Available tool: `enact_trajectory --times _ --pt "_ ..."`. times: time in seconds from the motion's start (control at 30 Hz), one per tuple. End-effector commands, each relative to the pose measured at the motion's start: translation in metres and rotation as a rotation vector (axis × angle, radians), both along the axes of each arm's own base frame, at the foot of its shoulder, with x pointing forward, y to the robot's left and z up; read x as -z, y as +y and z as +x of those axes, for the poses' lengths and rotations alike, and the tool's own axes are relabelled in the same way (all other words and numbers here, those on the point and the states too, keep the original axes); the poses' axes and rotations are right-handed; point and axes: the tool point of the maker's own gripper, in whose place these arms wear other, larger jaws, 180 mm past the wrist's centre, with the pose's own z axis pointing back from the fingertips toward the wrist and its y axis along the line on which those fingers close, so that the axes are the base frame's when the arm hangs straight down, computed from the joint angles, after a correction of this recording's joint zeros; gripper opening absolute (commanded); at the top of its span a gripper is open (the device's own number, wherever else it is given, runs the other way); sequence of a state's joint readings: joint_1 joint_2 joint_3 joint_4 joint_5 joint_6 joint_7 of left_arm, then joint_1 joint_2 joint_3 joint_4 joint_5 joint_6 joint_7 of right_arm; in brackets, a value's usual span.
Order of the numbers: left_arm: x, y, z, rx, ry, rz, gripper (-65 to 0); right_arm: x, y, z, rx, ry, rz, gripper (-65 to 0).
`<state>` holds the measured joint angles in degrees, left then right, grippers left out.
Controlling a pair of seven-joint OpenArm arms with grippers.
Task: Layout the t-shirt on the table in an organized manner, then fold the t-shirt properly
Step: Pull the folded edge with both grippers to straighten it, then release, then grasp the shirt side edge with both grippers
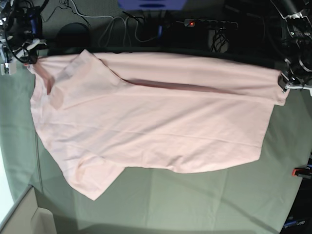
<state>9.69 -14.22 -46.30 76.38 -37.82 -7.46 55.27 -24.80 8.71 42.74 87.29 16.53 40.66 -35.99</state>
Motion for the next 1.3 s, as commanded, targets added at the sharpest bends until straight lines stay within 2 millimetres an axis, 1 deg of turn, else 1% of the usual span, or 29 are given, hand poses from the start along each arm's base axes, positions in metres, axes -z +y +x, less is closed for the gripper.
enact_trajectory --times 0.0,0.1,0.17,0.27,0.37,0.4,0.43,0.5,0.53,0.6,0.63,0.7,0.77,0.83,0.9,0.97,1.07,1.13,1.2,1.27 --pt "-0.010 0.009 0.006 -0.015 -0.034 0.033 -64.9 -0.009 -0.012 0.004 0.012 -0.027 -0.031 -65.0" --pt "-0.009 0.006 0.008 -0.016 -0.038 0.024 -64.8 -0.007 -0.011 0.006 0.011 -0.026 -0.025 -65.0" --pt "-0.006 -0.001 0.009 -0.017 -0.038 0.004 -64.5 -0.007 -0.010 0.006 0.009 -0.026 -0.024 -65.0" --pt "-0.003 -0.006 0.008 -0.017 -0.037 -0.008 -64.5 -0.007 -0.010 0.006 0.008 -0.026 -0.024 -65.0" --pt "-0.001 -0.010 0.008 -0.016 -0.036 -0.017 -64.4 -0.009 -0.014 0.007 0.002 -0.026 -0.036 -65.0" --pt "-0.002 -0.010 0.009 -0.014 -0.037 -0.017 -64.4 -0.010 -0.014 0.008 0.001 -0.027 -0.037 -63.6" --pt "-0.002 -0.010 0.009 -0.014 -0.038 -0.016 -63.9 -0.010 -0.014 0.008 0.000 -0.028 -0.038 -60.5" --pt "-0.004 -0.008 0.009 -0.015 -0.042 -0.009 -59.0 -0.012 -0.015 0.009 0.000 -0.032 -0.041 -52.7" --pt "-0.004 -0.008 0.009 -0.017 -0.041 -0.010 -54.5 -0.012 -0.015 0.008 0.001 -0.032 -0.042 -48.3" --pt "-0.003 -0.008 0.007 -0.014 -0.027 -0.018 -44.5 -0.013 -0.017 0.009 0.005 -0.034 -0.044 -41.9" --pt "-0.002 -0.010 0.005 -0.009 -0.017 -0.027 -38.9 -0.013 -0.017 0.009 0.004 -0.035 -0.046 -39.1" --pt "-0.004 -0.004 0.000 -0.029 -0.013 -0.034 -30.0 -0.016 -0.021 0.010 -0.001 -0.036 -0.058 -34.9" --pt "-0.007 0.003 -0.002 -0.051 -0.019 -0.034 -26.2 -0.016 -0.022 0.010 0.002 -0.037 -0.058 -32.8" --pt "-0.022 0.011 0.008 -0.068 -0.064 -0.011 -25.9 -0.021 -0.032 0.008 0.032 -0.048 -0.073 -32.1" --pt "-0.038 0.021 0.012 -0.085 -0.105 0.023 -25.6 -0.028 -0.041 0.015 0.057 -0.077 -0.085 -32.0" --pt "-0.057 0.026 0.023 -0.090 -0.161 0.054 -25.6 -0.032 -0.047 0.016 0.077 -0.086 -0.094 -31.7" --pt "-0.078 0.026 0.042 -0.081 -0.223 0.078 -25.6 -0.039 -0.053 0.027 0.094 -0.121 -0.102 -31.7" --pt "-0.087 0.027 0.053 -0.082 -0.254 0.081 -25.6 -0.042 -0.053 0.033 0.095 -0.136 -0.101 -31.7" --pt "-0.097 0.028 0.068 -0.089 -0.292 0.084 -25.6 -0.048 -0.056 0.043 0.088 -0.159 -0.110 -31.7" --pt "-0.105 0.026 0.085 -0.094 -0.331 0.065 -25.6 -0.049 -0.056 0.050 0.087 -0.170 -0.108 -31.7"
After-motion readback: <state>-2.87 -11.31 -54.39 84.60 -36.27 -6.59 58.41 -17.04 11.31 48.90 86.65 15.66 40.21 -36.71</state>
